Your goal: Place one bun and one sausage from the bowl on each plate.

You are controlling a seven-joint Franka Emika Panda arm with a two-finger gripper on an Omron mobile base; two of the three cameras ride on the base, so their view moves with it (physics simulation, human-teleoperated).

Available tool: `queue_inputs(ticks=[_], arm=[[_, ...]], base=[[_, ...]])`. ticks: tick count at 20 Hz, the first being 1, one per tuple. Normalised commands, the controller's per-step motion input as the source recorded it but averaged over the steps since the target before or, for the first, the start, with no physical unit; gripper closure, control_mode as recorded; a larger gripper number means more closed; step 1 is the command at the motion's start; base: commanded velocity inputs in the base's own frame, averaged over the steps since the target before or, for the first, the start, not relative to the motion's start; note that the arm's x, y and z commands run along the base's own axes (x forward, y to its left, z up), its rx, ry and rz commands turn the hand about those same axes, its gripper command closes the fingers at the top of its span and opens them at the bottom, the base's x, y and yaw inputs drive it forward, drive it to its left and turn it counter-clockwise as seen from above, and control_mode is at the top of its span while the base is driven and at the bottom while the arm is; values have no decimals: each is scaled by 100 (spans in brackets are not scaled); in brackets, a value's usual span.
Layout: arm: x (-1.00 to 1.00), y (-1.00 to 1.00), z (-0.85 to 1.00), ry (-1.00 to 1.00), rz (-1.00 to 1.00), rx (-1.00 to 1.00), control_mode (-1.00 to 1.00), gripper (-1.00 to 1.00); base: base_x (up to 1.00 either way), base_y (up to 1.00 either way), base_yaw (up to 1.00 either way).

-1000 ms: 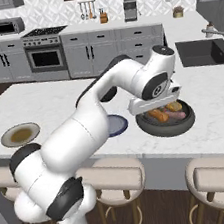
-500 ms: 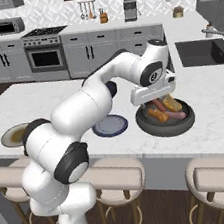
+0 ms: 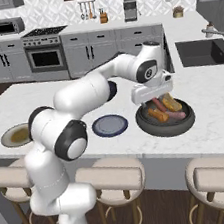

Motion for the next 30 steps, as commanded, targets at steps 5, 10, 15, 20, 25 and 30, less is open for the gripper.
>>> queue_inputs(ticks=[5, 10, 15, 20, 25, 30], arm=[[18, 0, -39, 5, 0, -9, -100, -100], [22, 0, -27, 3, 0, -6, -100, -100], [38, 0, -30, 0, 0, -5, -100, -100], [48, 0, -22, 0, 0, -1, -100, -100], [41, 0, -19, 0, 0, -1, -100, -100], [42, 0, -19, 0, 0, 0, -100, -100]], base=[[0, 0, 0], [0, 0, 0], [0, 0, 0], [0, 0, 0], [0, 0, 0], [0, 0, 0]])
